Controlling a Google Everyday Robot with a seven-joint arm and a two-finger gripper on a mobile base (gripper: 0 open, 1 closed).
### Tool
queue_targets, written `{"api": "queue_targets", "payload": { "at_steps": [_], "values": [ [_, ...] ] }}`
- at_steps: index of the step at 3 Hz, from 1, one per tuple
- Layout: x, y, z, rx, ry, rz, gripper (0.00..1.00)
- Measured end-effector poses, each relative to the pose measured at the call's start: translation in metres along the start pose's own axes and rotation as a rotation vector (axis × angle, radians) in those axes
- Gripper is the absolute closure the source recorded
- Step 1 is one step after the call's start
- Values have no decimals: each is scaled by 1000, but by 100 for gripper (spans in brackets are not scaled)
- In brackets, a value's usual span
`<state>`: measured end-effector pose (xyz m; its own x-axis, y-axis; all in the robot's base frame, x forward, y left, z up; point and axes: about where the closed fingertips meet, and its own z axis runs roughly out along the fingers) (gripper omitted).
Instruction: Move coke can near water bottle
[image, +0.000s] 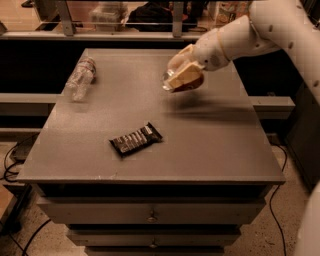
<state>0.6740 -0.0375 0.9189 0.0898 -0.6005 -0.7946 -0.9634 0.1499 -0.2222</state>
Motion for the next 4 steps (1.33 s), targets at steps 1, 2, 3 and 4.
{"api": "queue_targets", "payload": {
  "at_steps": [1,2,3,4],
  "values": [
    [-43,12,9,-48,-49,-100,100],
    [-44,13,9,-49,-50,-105,100],
    [-41,14,18,-55,-75,-72,100],
    [-58,16,46,-82,-133,-86,100]
  ]
}}
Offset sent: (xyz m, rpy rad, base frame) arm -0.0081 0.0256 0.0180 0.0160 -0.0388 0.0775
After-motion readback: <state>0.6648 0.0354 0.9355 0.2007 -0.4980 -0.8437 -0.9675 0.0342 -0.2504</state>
